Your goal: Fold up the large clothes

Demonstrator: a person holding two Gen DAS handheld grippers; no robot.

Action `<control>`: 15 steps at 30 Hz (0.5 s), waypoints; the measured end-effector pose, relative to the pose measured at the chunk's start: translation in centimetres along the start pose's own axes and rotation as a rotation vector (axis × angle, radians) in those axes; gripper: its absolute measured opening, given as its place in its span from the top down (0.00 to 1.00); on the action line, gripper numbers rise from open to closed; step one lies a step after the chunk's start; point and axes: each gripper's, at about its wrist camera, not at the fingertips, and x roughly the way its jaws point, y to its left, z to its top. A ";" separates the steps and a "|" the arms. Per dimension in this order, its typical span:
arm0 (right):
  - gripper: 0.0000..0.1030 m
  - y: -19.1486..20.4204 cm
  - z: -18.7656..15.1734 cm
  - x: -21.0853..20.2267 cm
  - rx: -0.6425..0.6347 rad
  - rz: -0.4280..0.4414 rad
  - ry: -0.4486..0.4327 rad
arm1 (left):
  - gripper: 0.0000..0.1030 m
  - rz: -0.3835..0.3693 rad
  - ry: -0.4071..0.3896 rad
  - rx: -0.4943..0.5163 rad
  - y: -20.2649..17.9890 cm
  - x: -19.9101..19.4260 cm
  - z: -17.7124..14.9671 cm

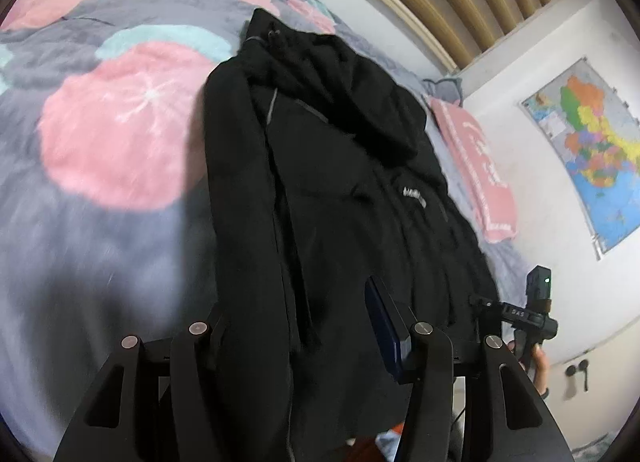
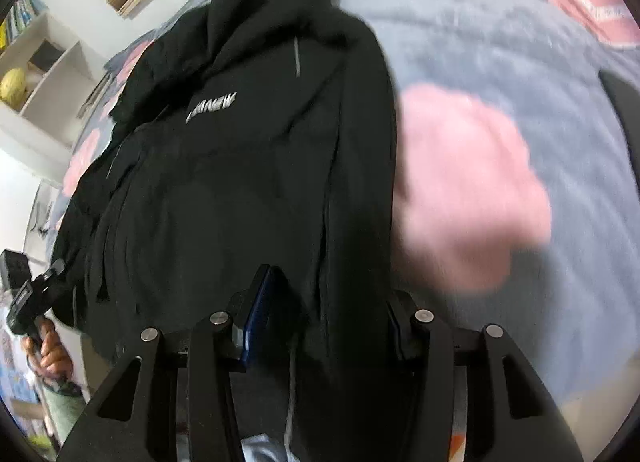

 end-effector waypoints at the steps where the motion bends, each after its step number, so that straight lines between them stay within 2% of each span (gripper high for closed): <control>1: 0.48 0.0 -0.7 -0.3 -0.011 0.022 0.008 | 0.46 -0.001 0.004 0.000 -0.1 -0.4 -0.6; 4: 0.48 0.8 -2.3 -1.6 -0.057 0.070 0.016 | 0.46 -0.041 -0.009 -0.005 -0.5 -1.4 -1.8; 7: 0.48 1.6 -3.0 -2.1 -0.077 0.118 0.002 | 0.46 -0.186 -0.044 -0.040 -1.0 -2.4 -2.3; 9: 0.47 2.0 -2.6 -1.2 -0.075 0.112 0.006 | 0.46 -0.193 -0.047 -0.064 -0.9 -2.0 -2.1; 11: 0.47 1.8 -2.3 0.0 -0.046 0.122 0.007 | 0.46 -0.151 -0.037 -0.074 -0.5 -0.9 -2.1; 13: 0.48 1.6 -2.6 0.3 -0.034 0.102 0.010 | 0.46 -0.015 -0.009 -0.075 0.0 0.6 -2.6; 14: 0.48 1.7 -2.6 0.4 -0.032 0.092 0.005 | 0.48 0.026 -0.013 -0.068 0.1 0.8 -2.9; 15: 0.51 1.8 -2.8 0.0 -0.031 0.088 -0.008 | 0.55 0.054 -0.021 -0.058 0.1 0.8 -3.1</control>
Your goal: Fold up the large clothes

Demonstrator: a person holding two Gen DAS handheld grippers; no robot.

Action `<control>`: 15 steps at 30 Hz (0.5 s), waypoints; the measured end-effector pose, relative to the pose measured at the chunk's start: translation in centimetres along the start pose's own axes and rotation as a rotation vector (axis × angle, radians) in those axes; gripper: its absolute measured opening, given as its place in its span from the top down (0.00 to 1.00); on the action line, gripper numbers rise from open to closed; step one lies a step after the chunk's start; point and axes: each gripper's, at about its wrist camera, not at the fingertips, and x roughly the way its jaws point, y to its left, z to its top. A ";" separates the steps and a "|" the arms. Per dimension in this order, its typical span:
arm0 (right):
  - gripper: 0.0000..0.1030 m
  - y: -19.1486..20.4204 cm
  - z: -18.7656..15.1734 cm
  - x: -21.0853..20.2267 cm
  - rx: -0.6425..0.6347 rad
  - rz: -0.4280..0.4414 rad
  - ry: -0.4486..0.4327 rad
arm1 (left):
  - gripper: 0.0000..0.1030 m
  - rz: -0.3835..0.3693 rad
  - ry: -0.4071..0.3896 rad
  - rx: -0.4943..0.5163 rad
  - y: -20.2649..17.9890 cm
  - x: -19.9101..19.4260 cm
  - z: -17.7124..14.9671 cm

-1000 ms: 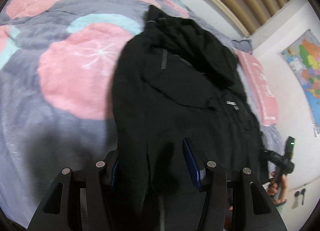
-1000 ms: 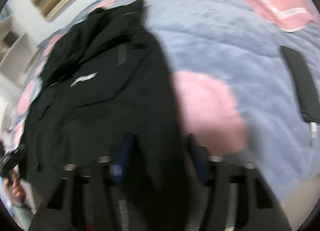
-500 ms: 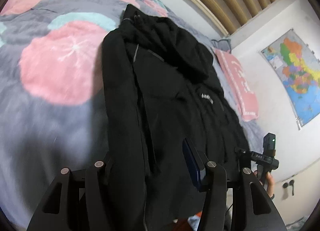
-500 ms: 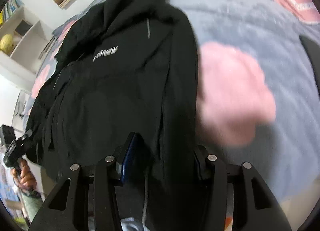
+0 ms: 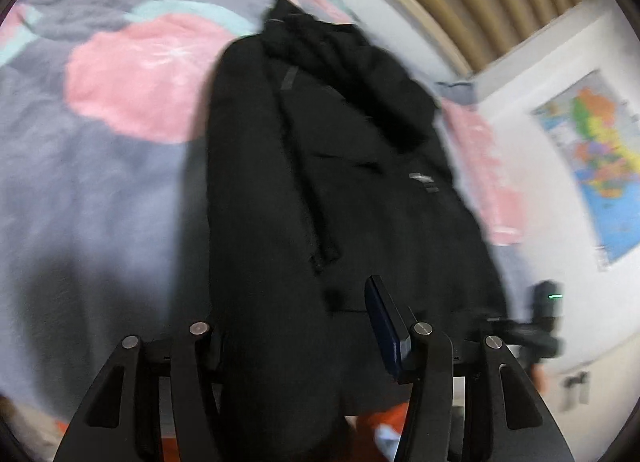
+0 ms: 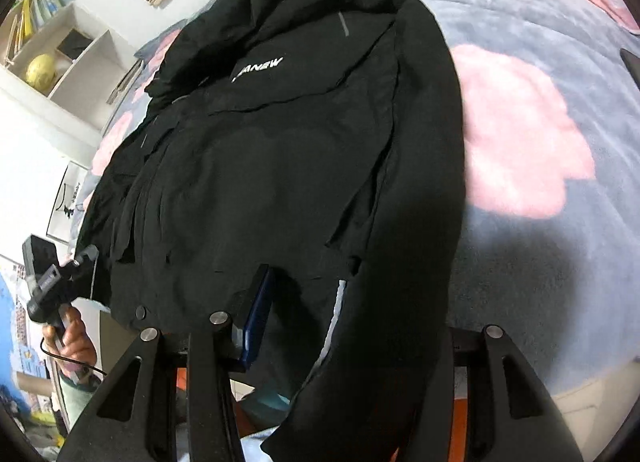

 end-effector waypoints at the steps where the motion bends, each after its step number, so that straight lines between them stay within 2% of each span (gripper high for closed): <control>1: 0.55 0.3 -0.1 -0.3 -0.005 -0.012 -0.012 | 0.72 0.024 -0.015 0.018 0.0 -0.3 -0.2; 2: 0.64 0.4 -0.2 -0.8 -0.012 -0.030 -0.029 | 0.79 0.034 -0.025 0.027 0.1 -0.6 -0.1; 3: 0.69 0.4 -0.3 -1.4 -0.017 -0.047 -0.044 | 0.82 0.027 -0.034 0.026 0.2 -1.0 0.0; 5: 0.82 0.2 0.2 -2.4 -0.012 -0.043 -0.065 | 0.87 -0.026 -0.074 0.016 0.3 -2.2 0.8; 9: 0.82 0.3 2.3 -5.1 0.007 0.045 -0.122 | 0.87 -0.151 -0.168 0.010 -0.7 -4.8 3.3; 13: 0.82 0.9 6.6 -7.8 0.007 0.149 -0.205 | 0.86 -0.263 -0.247 0.015 -1.6 -6.9 7.9; 15: 0.82 1.6 9.5 -9.0 -0.007 0.173 -0.253 | 0.86 -0.262 -0.285 0.040 -2.4 -7.2 10.2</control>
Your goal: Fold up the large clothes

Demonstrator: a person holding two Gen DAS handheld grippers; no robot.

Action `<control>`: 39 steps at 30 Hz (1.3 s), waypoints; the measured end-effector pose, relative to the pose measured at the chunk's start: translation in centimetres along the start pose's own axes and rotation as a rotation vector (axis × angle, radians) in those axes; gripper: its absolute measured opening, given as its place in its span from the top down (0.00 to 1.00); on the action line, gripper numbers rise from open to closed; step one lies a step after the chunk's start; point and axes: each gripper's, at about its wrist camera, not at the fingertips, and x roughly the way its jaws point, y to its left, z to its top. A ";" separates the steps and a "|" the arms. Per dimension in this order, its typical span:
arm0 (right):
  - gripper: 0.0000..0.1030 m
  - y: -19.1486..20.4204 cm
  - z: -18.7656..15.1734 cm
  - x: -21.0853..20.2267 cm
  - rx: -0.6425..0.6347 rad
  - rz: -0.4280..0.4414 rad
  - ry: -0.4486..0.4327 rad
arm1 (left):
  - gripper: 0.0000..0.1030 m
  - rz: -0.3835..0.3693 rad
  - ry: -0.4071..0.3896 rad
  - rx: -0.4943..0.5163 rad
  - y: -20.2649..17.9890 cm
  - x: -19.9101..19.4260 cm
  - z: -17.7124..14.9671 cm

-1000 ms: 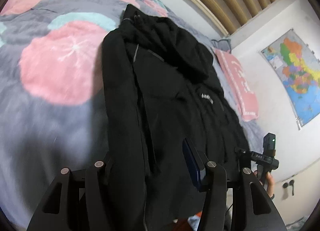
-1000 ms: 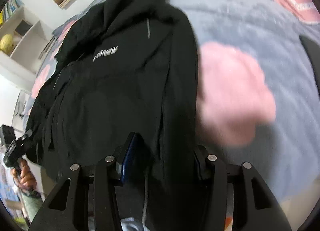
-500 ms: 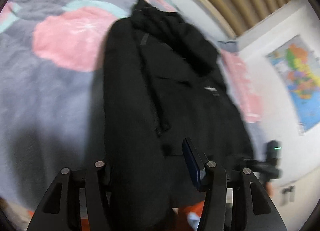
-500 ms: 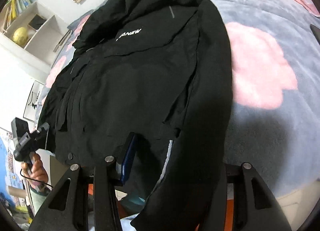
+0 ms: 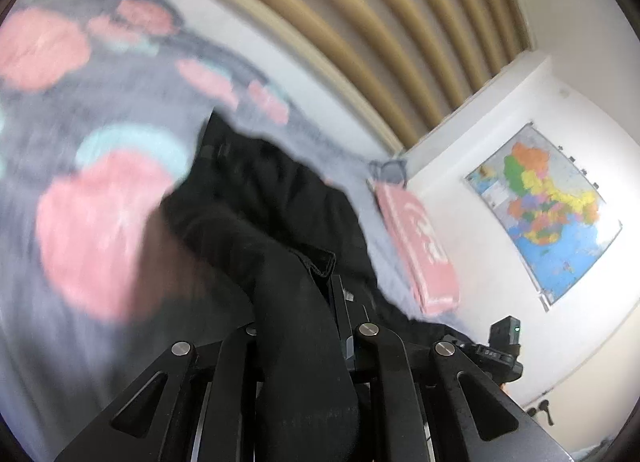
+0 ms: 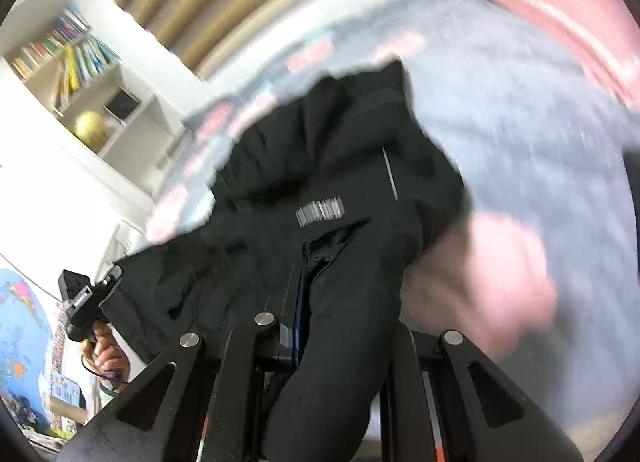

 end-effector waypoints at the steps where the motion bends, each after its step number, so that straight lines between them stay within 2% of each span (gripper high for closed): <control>1: 0.82 0.3 1.6 0.0 -0.005 0.006 -0.018 | 0.86 0.000 -0.012 0.012 -0.3 0.3 1.1; 5: 0.82 1.3 7.6 0.7 -0.012 0.001 -0.086 | 0.86 -0.010 -0.079 0.044 -1.3 2.7 6.7; 11: 0.82 1.0 16.9 3.3 0.010 -0.049 -0.190 | 0.85 0.086 -0.136 0.079 -1.6 9.4 14.0; 13: 0.82 0.6 19.4 5.9 0.025 -0.098 -0.202 | 0.85 0.142 -0.153 0.101 -1.3 11.9 15.7; 15: 0.82 -0.1 21.2 9.0 0.008 -0.184 -0.215 | 0.85 0.218 -0.166 0.127 -0.9 15.2 16.9; 18: 0.82 -1.4 22.8 14.9 -0.018 -0.292 -0.185 | 0.85 0.312 -0.147 0.113 1.7 20.3 17.9; 21: 0.82 -3.8 22.9 20.4 -0.015 -0.353 -0.114 | 0.84 0.367 -0.082 0.055 5.5 25.4 17.9; 24: 0.82 -6.1 21.7 24.8 -0.023 -0.369 -0.066 | 0.82 0.415 0.020 -0.018 9.9 30.0 16.8; 26: 0.82 -7.0 21.0 26.5 -0.022 -0.360 -0.061 | 0.82 0.419 0.071 -0.064 12.4 32.2 16.0; 28: 0.82 -7.6 20.7 27.0 -0.012 -0.352 -0.077 | 0.82 0.420 0.071 -0.068 13.1 32.8 15.9; 33: 0.82 -7.9 19.8 26.9 -0.021 -0.343 -0.125 | 0.82 0.470 0.065 0.013 12.2 33.6 15.4; 37: 0.81 -8.0 19.9 26.4 -0.008 -0.314 -0.111 | 0.82 0.432 0.050 0.008 11.8 32.6 15.5; 39: 0.75 -7.9 20.1 25.4 0.002 -0.292 -0.083 | 0.78 0.411 0.066 0.020 11.0 31.3 15.9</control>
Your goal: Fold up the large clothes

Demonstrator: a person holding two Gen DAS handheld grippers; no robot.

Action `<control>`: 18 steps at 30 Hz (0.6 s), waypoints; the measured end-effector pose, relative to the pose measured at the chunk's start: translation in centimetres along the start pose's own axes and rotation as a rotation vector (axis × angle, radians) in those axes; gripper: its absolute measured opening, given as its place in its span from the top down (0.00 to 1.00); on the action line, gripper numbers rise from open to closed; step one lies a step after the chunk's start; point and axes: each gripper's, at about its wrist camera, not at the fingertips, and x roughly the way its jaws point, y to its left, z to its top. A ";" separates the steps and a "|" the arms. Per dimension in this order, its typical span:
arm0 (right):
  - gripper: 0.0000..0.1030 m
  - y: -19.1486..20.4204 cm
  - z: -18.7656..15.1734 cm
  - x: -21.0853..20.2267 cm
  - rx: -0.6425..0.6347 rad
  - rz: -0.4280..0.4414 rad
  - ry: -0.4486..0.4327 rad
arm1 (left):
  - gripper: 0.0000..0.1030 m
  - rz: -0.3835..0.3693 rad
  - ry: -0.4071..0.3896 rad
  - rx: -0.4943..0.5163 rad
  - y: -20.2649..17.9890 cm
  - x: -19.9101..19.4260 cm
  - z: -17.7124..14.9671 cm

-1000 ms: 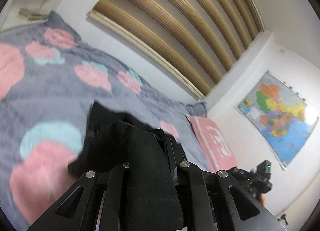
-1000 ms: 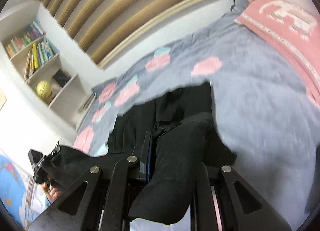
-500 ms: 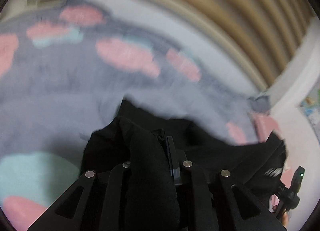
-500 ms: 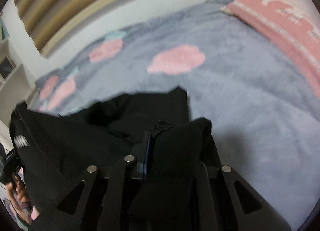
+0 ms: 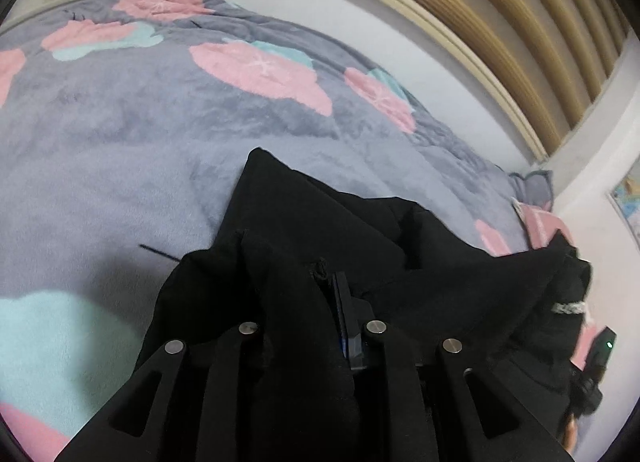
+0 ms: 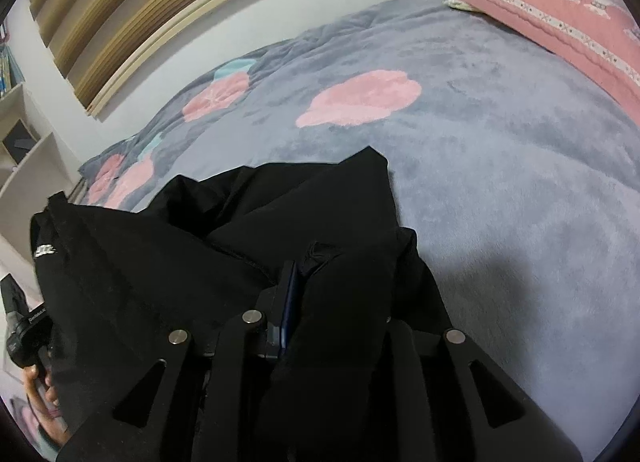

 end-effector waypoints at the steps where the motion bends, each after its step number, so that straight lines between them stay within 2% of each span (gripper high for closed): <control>1: 0.73 -0.1 0.0 -0.8 0.004 0.008 0.009 | 0.76 -0.014 0.006 0.030 -0.4 -1.7 0.2; 2: 0.70 -0.1 0.0 -1.9 0.005 0.018 0.011 | 0.71 -0.026 -0.001 0.053 -0.7 -3.0 0.4; 3: 0.62 -0.1 -0.1 -3.3 -0.004 0.039 0.005 | 0.67 -0.047 -0.015 0.077 -0.9 -4.5 0.6; 4: 0.55 0.0 -0.2 -4.8 -0.017 0.067 0.000 | 0.55 -0.103 -0.036 0.106 -1.2 -6.9 0.8; 5: 0.37 0.1 -0.3 -6.1 -0.026 0.091 -0.006 | 0.37 -0.169 -0.048 0.121 -1.2 -8.7 1.0; 6: 0.19 0.2 -0.4 -8.2 -0.039 0.120 -0.028 | 0.29 -0.233 -0.066 0.129 -1.0 -10.3 1.1; 7: 0.12 0.2 -0.5 -9.7 -0.050 0.133 -0.054 | 0.21 -0.296 -0.105 0.139 -0.8 -12.3 1.3; 8: 0.08 0.3 -0.6 -11.1 -0.063 0.148 -0.082 | 0.20 -0.340 -0.164 0.153 -0.4 -14.6 1.4; 9: 0.08 0.4 -0.6 -12.7 -0.089 0.167 -0.118 | 0.20 -0.354 -0.194 0.163 -0.2 -15.9 1.5; 10: 0.08 0.6 -0.5 -13.7 -0.110 0.167 -0.140 | 0.20 -0.360 -0.218 0.169 0.0 -17.0 1.7; 13: 0.08 1.6 0.6 -13.9 -0.188 0.079 -0.141 | 0.20 -0.277 -0.227 0.189 0.3 -17.1 2.5; 16: 0.08 2.2 1.8 -11.3 -0.259 0.018 -0.100 | 0.20 -0.158 -0.153 0.219 0.2 -13.4 3.2; 18: 0.08 1.9 2.6 -9.3 -0.281 -0.001 -0.072 | 0.20 -0.108 -0.087 0.222 0.7 -10.3 3.6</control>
